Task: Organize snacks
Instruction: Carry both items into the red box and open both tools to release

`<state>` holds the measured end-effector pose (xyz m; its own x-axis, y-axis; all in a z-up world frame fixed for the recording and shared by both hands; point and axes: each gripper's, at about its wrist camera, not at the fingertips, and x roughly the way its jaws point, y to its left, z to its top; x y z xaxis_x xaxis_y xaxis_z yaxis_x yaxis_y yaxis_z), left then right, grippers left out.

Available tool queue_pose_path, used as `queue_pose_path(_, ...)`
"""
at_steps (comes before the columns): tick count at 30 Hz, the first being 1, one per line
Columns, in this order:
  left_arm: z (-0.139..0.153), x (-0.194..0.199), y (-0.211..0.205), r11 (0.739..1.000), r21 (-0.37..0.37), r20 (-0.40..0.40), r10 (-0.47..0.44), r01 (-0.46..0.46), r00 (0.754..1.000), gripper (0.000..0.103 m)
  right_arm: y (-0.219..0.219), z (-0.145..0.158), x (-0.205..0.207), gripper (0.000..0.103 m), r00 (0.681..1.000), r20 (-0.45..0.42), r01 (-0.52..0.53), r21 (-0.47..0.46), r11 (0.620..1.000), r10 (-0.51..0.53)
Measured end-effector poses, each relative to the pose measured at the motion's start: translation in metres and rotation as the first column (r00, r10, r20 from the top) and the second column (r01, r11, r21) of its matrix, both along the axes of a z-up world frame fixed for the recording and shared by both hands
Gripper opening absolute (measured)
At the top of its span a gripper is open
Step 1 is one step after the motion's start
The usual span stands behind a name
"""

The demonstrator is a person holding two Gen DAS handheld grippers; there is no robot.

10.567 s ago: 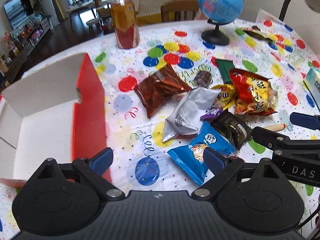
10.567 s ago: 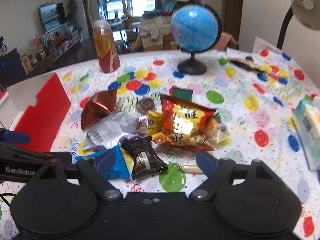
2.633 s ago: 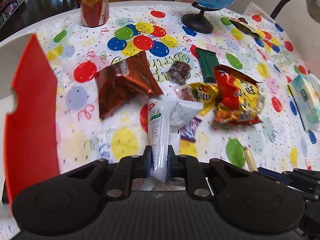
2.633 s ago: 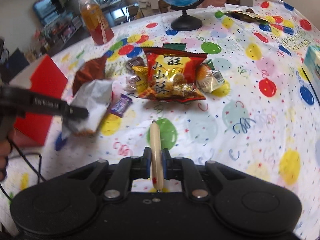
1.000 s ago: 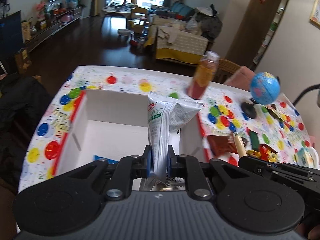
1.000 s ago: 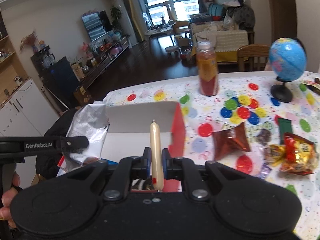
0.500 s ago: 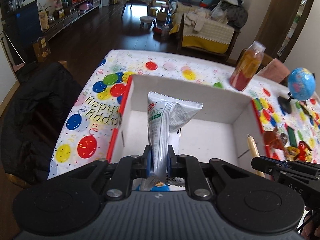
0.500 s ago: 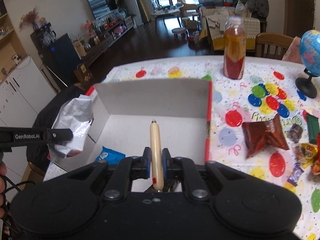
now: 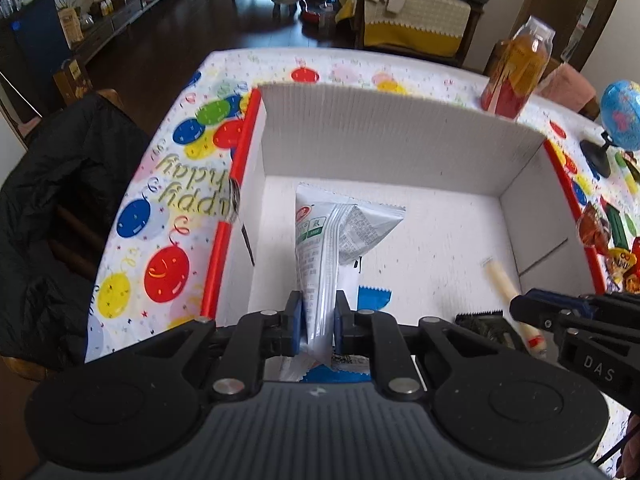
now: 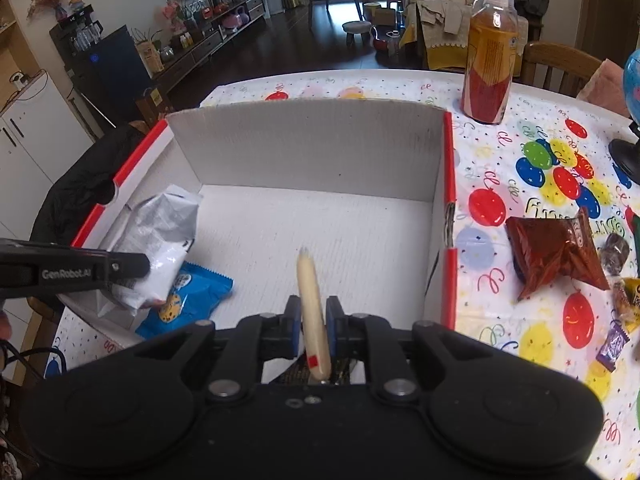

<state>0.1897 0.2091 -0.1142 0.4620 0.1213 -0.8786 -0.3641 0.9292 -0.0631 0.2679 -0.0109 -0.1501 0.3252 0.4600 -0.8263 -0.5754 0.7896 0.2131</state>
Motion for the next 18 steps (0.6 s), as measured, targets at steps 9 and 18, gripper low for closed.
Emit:
queue_pose_path(9,-0.001,0.0,0.0,1.0,0.003,0.001,0.002,-0.002,1.0,0.024,-0.003,0.003,-0.002,0.023,1.0,-0.002,-0.01,0.008,1.0,0.01)
queue_pose_path(18,0.02,-0.012,-0.004,1.0,0.006,0.067,0.002,-0.002,0.998,0.058,-0.015,0.027,-0.013,0.049,0.999,0.052,-0.011,0.06,0.998,0.008)
